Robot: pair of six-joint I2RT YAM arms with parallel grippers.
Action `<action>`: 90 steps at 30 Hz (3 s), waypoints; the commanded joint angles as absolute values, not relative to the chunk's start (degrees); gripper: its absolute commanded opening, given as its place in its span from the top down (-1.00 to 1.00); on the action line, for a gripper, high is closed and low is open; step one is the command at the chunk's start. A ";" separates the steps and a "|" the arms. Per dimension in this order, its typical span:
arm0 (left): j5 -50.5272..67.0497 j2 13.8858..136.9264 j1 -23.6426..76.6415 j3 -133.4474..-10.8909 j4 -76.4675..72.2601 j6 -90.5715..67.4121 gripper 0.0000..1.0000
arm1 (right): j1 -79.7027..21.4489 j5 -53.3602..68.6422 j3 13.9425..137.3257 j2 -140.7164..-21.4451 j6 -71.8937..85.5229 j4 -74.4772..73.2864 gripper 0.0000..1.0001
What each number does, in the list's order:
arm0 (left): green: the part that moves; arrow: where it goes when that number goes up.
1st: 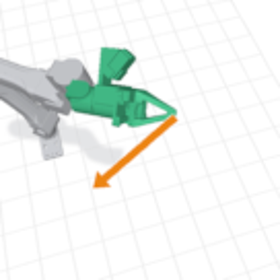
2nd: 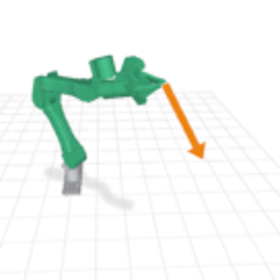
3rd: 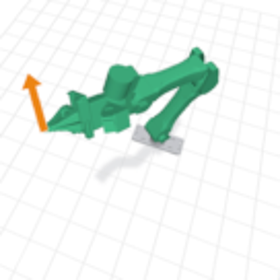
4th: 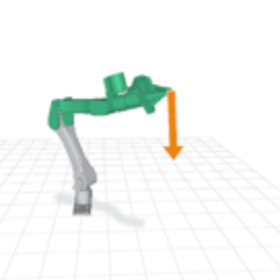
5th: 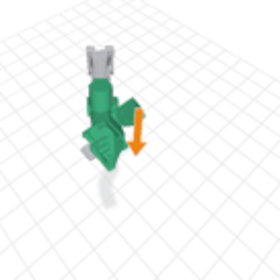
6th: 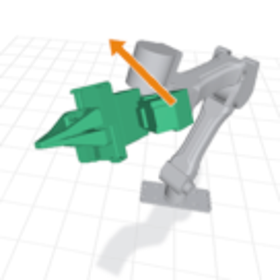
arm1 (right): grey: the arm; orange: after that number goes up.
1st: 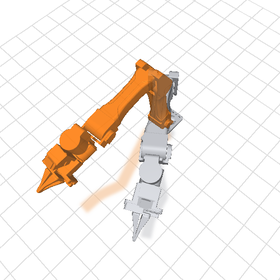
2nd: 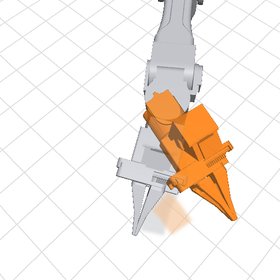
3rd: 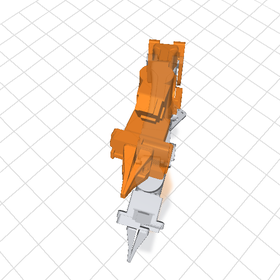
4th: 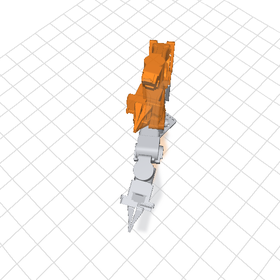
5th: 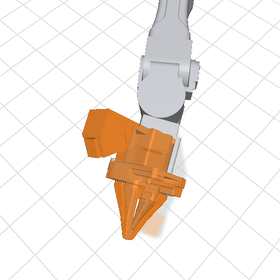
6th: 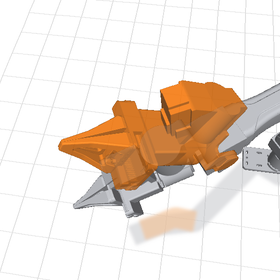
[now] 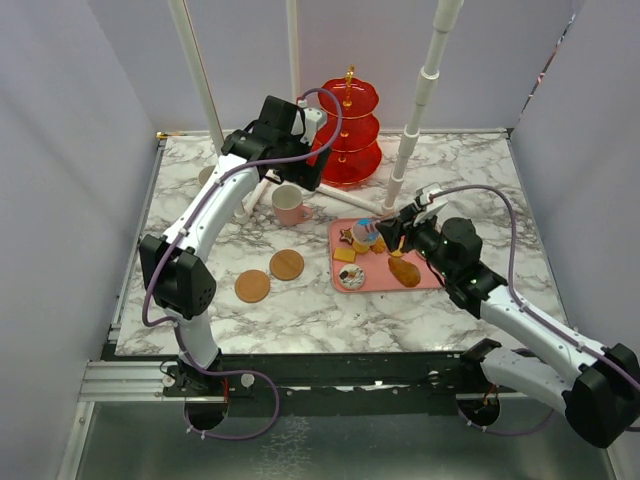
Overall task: Serve the afternoon tea
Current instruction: Pick up the desert from the tray, then place the desert on the desert table.
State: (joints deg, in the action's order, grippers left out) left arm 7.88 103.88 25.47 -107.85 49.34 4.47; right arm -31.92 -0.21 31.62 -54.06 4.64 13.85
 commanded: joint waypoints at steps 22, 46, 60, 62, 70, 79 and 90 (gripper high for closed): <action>8.84 97.16 23.93 -103.40 47.84 4.27 -0.93 | -35.69 -20.48 57.84 -101.47 -6.07 53.34 0.33; 11.80 92.69 23.82 -97.47 46.51 5.81 -0.93 | -24.67 -5.65 60.64 -107.82 -4.12 49.71 0.38; 14.02 91.03 23.82 -95.22 45.70 5.86 -0.93 | -22.42 -0.79 63.28 -110.00 -4.75 46.99 0.37; 14.50 90.78 23.88 -95.04 45.66 5.97 -0.93 | -22.42 -0.88 63.60 -110.31 -3.85 47.20 0.34; 15.08 90.36 23.86 -94.69 45.55 5.83 -0.93 | -22.56 -2.35 62.45 -110.65 -1.88 49.15 0.00; 14.73 89.83 23.86 -94.49 45.33 6.27 -0.95 | -22.67 -2.40 60.68 -109.21 -2.00 50.35 -0.32; 14.50 89.78 23.82 -95.02 45.25 6.47 -0.97 | -23.03 -4.03 58.82 -107.07 -2.55 52.13 -0.37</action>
